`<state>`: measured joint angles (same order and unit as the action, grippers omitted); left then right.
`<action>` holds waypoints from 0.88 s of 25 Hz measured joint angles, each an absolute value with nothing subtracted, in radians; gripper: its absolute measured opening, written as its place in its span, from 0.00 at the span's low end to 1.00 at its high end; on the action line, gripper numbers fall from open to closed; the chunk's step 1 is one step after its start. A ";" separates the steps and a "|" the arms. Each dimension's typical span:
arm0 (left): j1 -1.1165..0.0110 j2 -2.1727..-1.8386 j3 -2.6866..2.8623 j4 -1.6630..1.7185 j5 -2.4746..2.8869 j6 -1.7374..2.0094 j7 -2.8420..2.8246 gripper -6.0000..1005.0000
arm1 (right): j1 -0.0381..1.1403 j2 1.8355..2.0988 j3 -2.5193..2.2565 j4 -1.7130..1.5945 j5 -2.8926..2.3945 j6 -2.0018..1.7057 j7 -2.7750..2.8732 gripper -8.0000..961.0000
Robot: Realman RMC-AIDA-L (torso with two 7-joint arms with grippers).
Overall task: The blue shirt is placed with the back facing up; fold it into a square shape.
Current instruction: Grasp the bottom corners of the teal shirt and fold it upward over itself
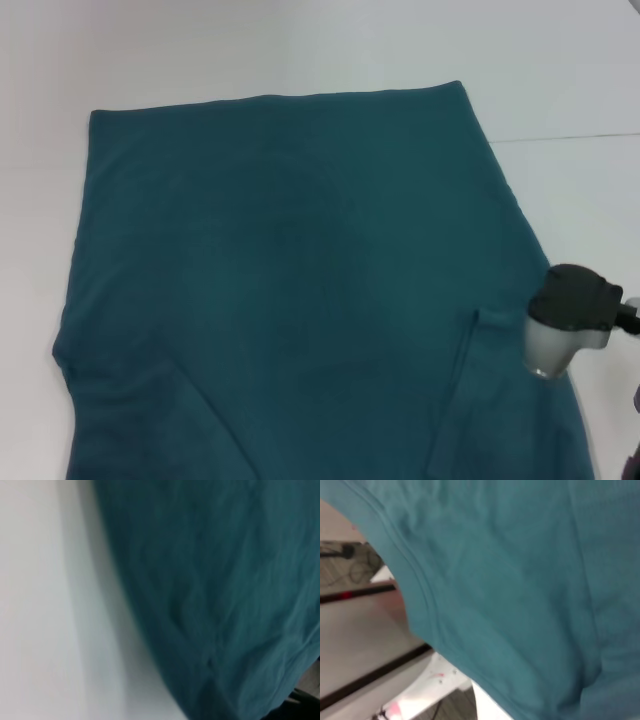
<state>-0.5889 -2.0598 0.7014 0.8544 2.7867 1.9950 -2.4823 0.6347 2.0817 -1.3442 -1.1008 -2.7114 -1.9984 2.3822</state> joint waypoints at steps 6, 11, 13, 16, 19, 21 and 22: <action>-0.612 -2.044 0.607 0.809 2.688 1.938 -2.422 0.02 | 0.653 2.060 -1.154 -1.117 -2.672 -1.985 2.315 0.08; -0.625 -2.027 0.533 0.808 2.610 1.906 -2.384 0.02 | 0.690 2.039 -0.926 -1.110 -2.664 -1.967 2.257 0.08; -0.631 -2.017 0.490 0.809 2.592 1.878 -2.373 0.02 | 0.705 2.027 -0.852 -1.097 -2.661 -1.945 2.255 0.08; -0.640 -2.006 0.438 0.814 2.565 1.834 -2.369 0.02 | 0.719 2.021 -0.776 -1.089 -2.656 -1.902 2.270 0.08; -0.642 -1.999 0.403 0.826 2.525 1.788 -2.366 0.02 | 0.730 2.020 -0.721 -1.079 -2.645 -1.858 2.299 0.08; -0.642 -1.996 0.391 0.832 2.503 1.755 -2.359 0.02 | 0.734 2.019 -0.691 -1.071 -2.632 -1.814 2.325 0.08; -0.642 -1.996 0.388 0.833 2.491 1.733 -2.353 0.02 | 0.734 2.018 -0.682 -1.068 -2.625 -1.793 2.332 0.08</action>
